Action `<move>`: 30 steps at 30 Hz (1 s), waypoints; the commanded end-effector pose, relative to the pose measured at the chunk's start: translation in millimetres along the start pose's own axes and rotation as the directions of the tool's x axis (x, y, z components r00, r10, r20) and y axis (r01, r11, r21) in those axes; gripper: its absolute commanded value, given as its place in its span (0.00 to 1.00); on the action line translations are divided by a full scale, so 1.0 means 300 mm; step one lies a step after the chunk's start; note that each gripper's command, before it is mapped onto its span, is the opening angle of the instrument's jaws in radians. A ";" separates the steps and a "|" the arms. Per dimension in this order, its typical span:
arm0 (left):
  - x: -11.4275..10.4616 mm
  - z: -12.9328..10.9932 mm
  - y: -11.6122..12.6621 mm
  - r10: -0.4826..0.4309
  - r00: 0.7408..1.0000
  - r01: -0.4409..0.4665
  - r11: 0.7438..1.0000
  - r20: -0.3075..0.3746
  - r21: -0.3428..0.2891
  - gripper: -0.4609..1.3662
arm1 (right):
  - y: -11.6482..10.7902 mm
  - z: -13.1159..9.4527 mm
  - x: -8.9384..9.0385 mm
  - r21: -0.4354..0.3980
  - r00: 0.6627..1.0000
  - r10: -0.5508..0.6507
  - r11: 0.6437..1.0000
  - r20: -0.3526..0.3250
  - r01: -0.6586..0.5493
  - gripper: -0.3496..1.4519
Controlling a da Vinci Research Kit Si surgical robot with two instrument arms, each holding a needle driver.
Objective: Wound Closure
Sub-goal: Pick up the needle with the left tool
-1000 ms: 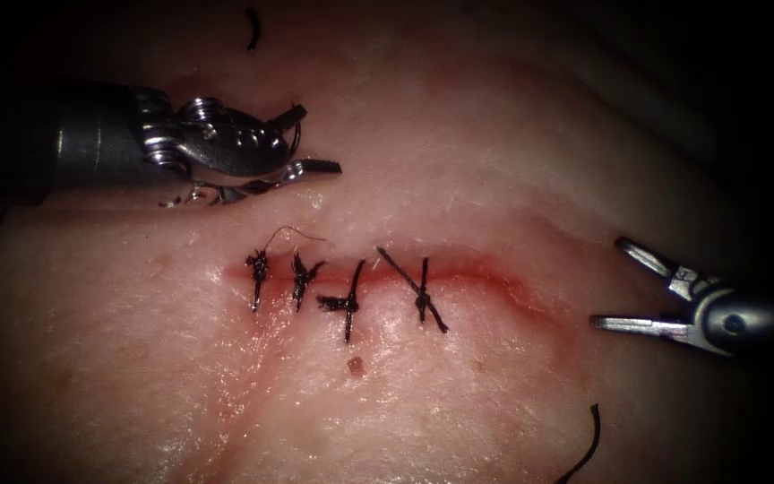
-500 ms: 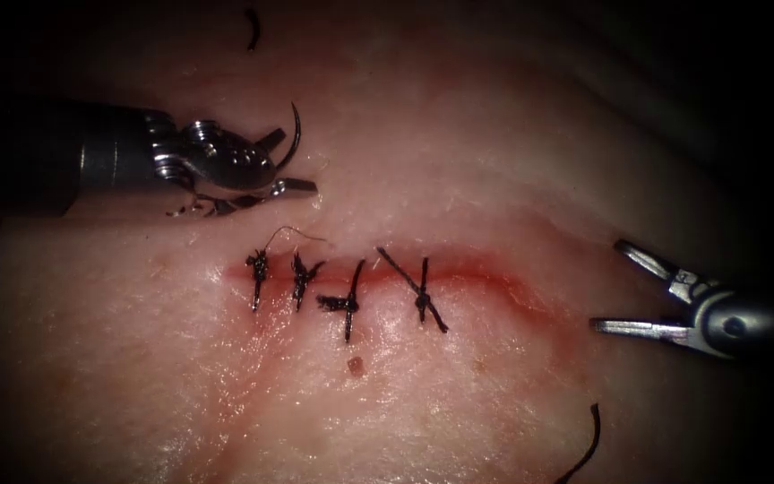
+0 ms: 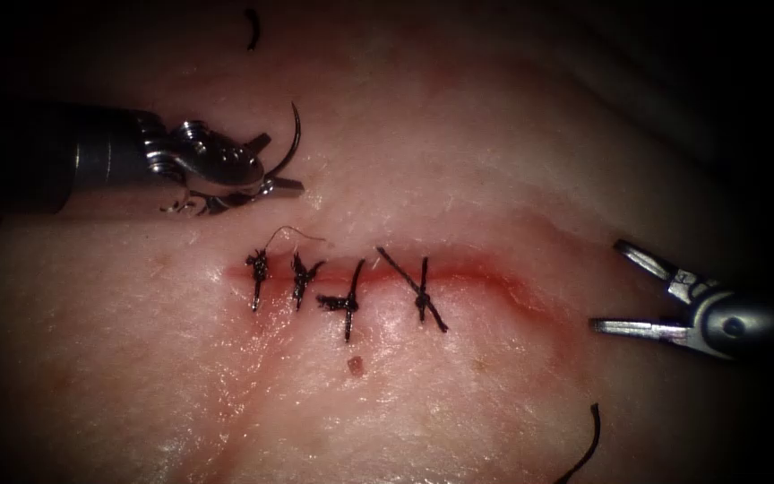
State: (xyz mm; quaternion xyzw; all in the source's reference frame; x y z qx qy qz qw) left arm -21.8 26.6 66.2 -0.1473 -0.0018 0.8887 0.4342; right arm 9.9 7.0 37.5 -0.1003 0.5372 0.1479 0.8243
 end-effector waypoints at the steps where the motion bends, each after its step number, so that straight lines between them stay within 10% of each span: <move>1: 0.0001 0.0001 0.0000 0.002 1.000 -0.002 1.000 0.009 -0.002 0.43 | 0.0000 0.0000 0.0000 0.006 1.000 0.000 1.000 0.000 0.000 0.90; 30: -0.0044 0.0062 -0.0011 -0.026 0.995 0.029 0.999 0.092 -0.034 0.06 | -0.0013 -0.0008 0.0009 0.010 1.000 -0.001 1.000 -0.003 0.001 0.88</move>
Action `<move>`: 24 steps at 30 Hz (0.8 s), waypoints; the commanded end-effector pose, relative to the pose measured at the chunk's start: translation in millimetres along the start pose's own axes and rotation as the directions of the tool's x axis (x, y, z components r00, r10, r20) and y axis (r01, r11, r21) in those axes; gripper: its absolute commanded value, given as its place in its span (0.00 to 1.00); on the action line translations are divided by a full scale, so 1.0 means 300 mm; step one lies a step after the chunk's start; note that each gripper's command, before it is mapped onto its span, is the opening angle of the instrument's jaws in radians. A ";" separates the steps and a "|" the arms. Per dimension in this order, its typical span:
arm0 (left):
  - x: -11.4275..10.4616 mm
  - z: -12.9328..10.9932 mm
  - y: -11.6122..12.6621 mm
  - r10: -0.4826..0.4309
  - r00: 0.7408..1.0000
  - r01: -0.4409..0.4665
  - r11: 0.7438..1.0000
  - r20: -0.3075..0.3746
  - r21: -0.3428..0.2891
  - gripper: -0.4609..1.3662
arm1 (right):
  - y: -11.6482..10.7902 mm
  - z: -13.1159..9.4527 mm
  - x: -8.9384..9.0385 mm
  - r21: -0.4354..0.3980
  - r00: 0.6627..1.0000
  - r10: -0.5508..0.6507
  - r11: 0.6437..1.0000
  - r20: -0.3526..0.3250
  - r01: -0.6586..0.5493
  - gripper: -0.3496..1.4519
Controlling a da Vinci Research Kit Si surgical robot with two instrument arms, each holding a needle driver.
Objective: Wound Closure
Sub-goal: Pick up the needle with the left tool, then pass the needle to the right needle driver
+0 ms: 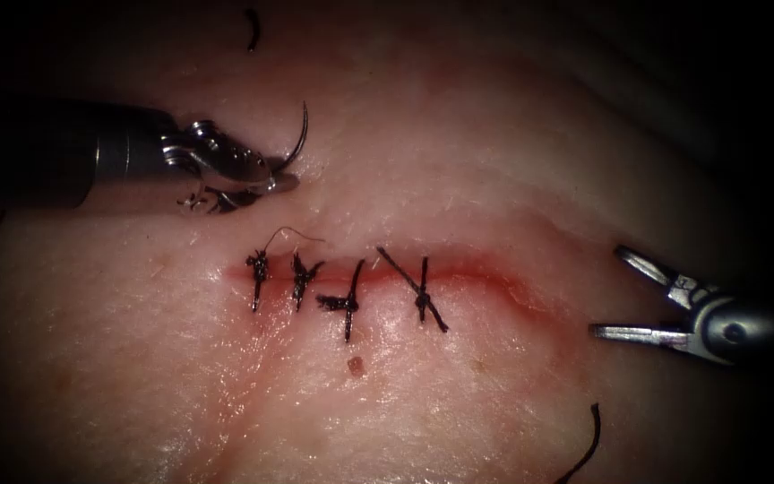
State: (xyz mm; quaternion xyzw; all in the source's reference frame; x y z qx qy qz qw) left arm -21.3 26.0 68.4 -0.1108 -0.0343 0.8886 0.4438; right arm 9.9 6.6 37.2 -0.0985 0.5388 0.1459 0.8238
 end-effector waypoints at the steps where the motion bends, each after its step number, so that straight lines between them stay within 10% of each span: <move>1: 0.0001 -0.0004 -0.0006 -0.013 1.000 0.012 1.000 -0.009 -0.018 0.06 | -0.0001 -0.0001 0.0001 0.004 1.000 0.000 1.000 0.000 0.000 0.87; 10: -0.0007 -0.0064 0.0001 0.126 0.980 -0.145 0.982 -0.152 -0.120 0.06 | -0.0001 -0.0004 0.0001 0.006 1.000 0.006 1.000 -0.001 -0.006 0.85; 24: 0.0011 -0.0251 0.0112 0.249 0.852 -0.380 0.899 -0.460 -0.217 0.06 | 0.0002 0.0000 0.0001 0.004 0.997 0.083 0.997 0.000 -0.083 0.81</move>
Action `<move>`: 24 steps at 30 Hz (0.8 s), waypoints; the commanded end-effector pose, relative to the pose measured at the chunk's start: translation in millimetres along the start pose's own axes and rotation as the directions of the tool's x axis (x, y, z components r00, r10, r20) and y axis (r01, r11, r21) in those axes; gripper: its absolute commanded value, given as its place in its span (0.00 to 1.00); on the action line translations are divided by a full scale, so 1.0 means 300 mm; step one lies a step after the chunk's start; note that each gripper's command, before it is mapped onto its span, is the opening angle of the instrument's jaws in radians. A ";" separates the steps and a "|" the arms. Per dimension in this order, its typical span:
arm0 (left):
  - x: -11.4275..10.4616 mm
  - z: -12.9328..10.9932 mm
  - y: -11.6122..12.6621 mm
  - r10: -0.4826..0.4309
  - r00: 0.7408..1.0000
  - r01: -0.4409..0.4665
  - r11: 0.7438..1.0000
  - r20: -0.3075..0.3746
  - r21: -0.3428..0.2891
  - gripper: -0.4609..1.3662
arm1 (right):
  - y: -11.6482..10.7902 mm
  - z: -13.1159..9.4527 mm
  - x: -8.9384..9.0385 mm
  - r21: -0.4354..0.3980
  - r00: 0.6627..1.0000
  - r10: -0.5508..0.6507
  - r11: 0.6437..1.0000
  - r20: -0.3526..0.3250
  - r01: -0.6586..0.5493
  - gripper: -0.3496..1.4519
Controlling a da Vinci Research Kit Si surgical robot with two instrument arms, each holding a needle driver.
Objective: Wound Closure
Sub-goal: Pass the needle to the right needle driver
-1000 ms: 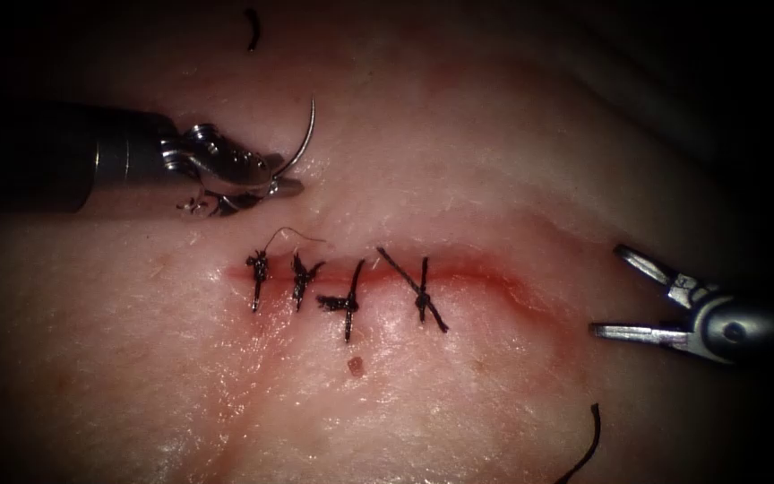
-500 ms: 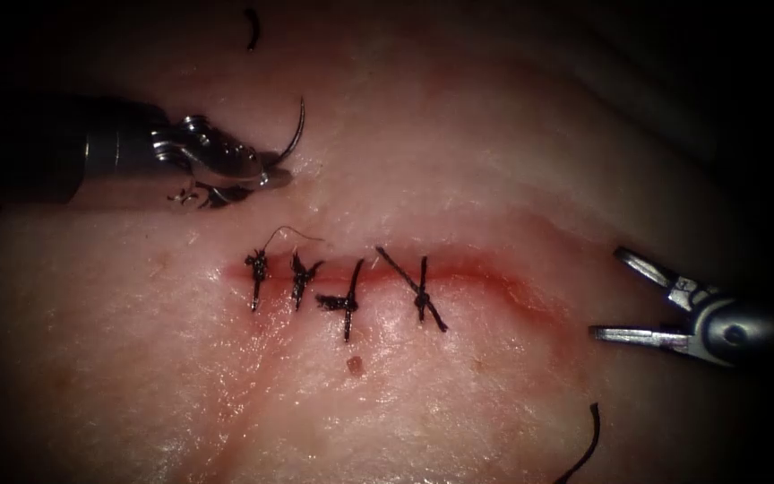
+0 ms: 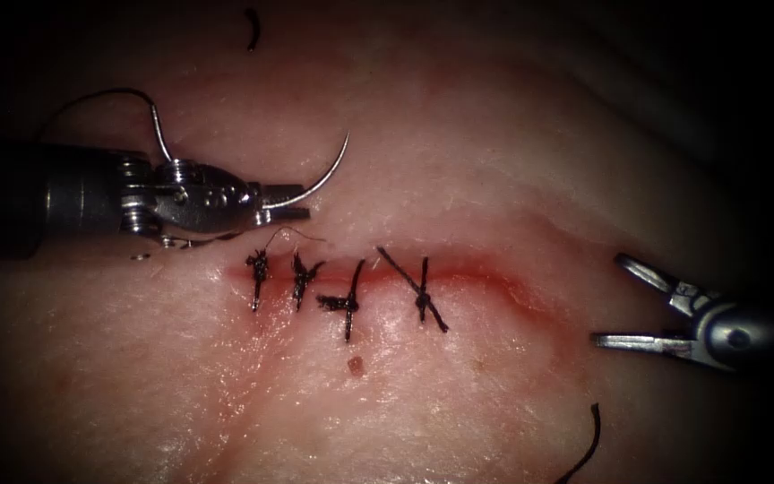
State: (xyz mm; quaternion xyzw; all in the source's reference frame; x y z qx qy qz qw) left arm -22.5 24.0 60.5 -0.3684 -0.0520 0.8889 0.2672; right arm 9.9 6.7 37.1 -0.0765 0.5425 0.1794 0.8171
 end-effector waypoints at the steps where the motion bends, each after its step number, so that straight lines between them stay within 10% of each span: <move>1: 0.0012 -0.0012 0.0011 0.026 1.000 -0.026 1.000 -0.011 -0.003 0.06 | 0.0000 0.0000 0.0000 0.005 1.000 0.008 1.000 0.001 -0.008 0.80; 24: 0.0143 -0.0124 0.0157 0.110 0.955 -0.164 0.969 -0.274 -0.183 0.06 | 0.0091 0.0011 0.0051 0.067 0.973 0.231 0.971 -0.005 -0.230 0.70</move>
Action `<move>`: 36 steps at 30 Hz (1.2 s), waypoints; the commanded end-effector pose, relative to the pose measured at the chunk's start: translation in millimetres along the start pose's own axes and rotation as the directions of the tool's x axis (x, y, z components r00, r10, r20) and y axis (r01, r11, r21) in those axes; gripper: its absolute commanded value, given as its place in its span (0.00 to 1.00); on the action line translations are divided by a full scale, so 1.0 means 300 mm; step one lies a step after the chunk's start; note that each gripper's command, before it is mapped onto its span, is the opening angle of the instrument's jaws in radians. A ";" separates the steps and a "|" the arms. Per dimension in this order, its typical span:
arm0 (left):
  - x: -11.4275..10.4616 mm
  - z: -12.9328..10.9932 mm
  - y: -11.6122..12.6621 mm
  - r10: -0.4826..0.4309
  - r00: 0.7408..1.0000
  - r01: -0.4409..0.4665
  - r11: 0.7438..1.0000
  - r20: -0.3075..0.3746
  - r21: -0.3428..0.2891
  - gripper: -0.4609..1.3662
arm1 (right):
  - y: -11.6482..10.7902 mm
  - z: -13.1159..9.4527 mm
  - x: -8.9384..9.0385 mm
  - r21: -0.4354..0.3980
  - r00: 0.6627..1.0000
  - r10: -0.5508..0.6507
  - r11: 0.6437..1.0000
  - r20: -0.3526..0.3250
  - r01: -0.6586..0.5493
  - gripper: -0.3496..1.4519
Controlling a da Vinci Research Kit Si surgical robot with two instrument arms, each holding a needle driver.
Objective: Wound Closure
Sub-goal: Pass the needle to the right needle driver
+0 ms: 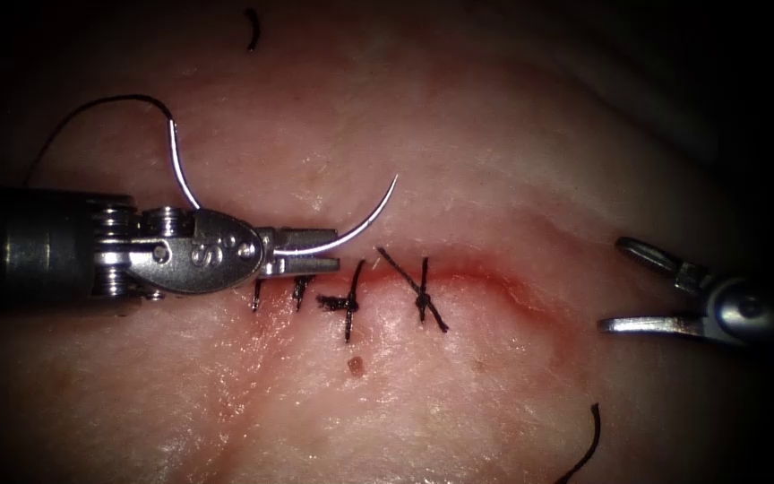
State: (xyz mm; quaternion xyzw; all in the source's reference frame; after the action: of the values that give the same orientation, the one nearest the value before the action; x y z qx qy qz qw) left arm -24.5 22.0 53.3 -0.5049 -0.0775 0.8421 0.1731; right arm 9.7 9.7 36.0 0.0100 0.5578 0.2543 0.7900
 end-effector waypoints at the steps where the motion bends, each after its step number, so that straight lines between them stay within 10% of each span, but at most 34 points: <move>1: -0.0011 0.0010 0.0006 0.004 0.999 -0.005 1.000 -0.034 -0.027 0.06 | 0.0001 0.0004 0.0000 0.010 1.000 0.005 1.000 -0.002 -0.005 0.70; 22: 0.0083 0.0048 0.0159 0.149 0.966 -0.178 0.976 -0.210 -0.123 0.06 | 0.0020 0.0150 0.0048 0.104 0.954 0.300 0.949 -0.010 -0.298 0.67; 36: 0.0133 0.0103 0.0229 0.216 0.885 -0.331 0.915 -0.413 -0.231 0.06 | -0.0047 0.0189 0.0082 0.130 0.725 0.689 0.718 0.009 -0.684 0.65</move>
State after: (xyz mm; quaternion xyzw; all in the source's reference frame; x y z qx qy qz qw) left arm -30.6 17.1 49.2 -0.6850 -0.0923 0.7225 -0.0134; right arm 15.9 10.8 35.6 0.2608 0.5436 0.4952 0.6256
